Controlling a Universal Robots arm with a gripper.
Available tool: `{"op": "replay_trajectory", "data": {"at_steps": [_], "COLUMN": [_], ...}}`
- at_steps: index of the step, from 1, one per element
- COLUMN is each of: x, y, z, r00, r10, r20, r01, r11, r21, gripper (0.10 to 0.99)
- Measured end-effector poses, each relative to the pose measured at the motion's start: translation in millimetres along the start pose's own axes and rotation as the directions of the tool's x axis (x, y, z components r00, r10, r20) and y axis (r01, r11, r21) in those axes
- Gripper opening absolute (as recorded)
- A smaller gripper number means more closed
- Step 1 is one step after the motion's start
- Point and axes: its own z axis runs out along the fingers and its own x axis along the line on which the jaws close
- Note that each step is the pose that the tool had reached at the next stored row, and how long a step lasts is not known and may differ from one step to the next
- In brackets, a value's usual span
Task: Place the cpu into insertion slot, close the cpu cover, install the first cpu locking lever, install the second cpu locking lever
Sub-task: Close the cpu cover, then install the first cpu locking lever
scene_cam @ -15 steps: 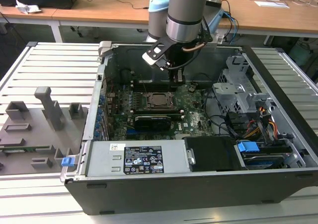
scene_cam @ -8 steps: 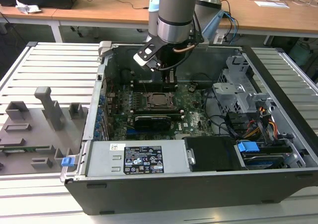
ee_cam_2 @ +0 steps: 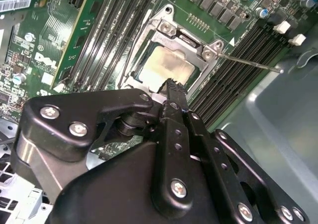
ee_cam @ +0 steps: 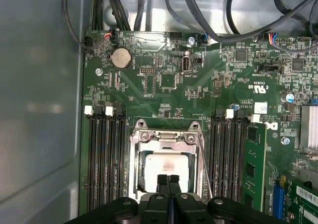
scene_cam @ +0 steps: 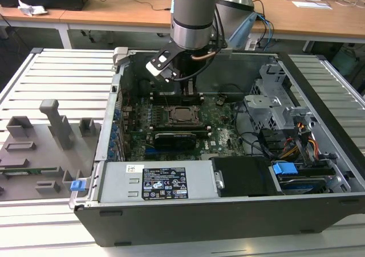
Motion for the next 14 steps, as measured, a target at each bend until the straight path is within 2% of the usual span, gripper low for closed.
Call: {"op": "replay_trajectory", "data": {"at_steps": [6, 10, 14], "x": [0.2, 0.2, 0.4], "y": [-6.0, -6.2, -6.1], "z": [-0.1, -1.2, -6.2], "r00": [1.0, 1.0, 1.0], "r10": [0.0, 0.0, 0.0], "r20": [0.0, 0.0002, 0.0001], "r01": [0.0, 0.0, 0.0], "r11": [1.0, 1.0, 1.0], "r21": [0.0, 0.0, 0.0], "gripper": [0.106, 0.106, 0.106]}}
